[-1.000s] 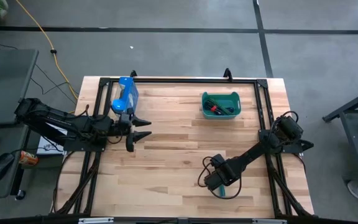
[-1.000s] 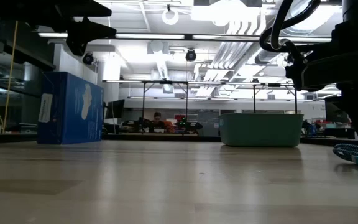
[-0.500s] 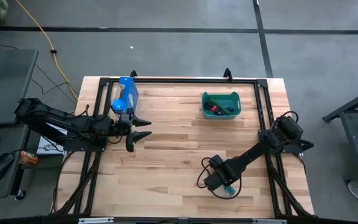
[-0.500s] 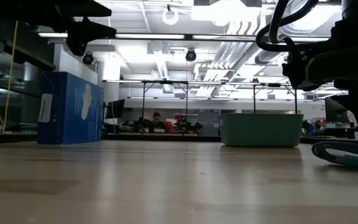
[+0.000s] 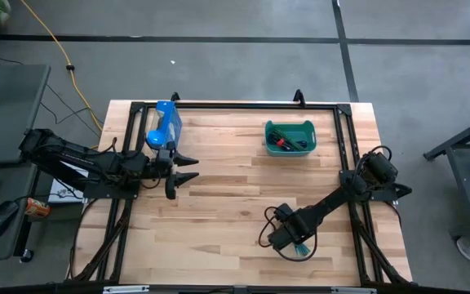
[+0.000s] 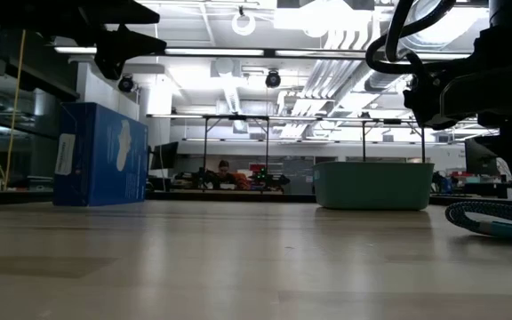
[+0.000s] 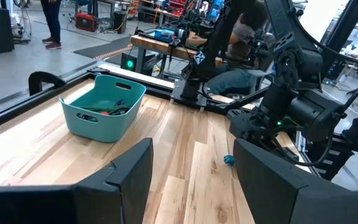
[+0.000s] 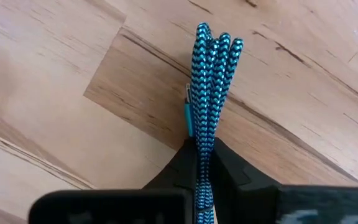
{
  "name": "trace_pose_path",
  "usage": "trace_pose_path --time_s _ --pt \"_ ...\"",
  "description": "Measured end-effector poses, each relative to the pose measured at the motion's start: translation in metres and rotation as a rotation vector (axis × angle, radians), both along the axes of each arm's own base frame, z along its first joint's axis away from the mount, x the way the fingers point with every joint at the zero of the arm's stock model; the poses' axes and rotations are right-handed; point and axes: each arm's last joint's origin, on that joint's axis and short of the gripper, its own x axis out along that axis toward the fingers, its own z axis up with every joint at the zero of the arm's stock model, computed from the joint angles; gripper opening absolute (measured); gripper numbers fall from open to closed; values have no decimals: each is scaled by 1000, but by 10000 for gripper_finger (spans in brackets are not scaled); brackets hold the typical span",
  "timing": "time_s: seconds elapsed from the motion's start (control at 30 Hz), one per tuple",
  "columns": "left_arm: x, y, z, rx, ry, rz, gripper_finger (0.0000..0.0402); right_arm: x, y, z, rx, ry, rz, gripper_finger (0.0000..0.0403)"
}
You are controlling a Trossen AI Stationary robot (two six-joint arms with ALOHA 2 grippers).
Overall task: Pick and place USB-C Cables
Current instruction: Put the blue charger cable into the green bin
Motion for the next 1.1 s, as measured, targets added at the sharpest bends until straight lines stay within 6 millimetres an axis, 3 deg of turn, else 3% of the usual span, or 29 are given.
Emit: trace_pose_path --time_s 0.57,1.1 --pt "0 0 0 1 1 0 203 -4 -2 8 8 1 123 9" --pt "0 0 0 -1 1 0 203 -37 8 54 -56 -80 252 3"
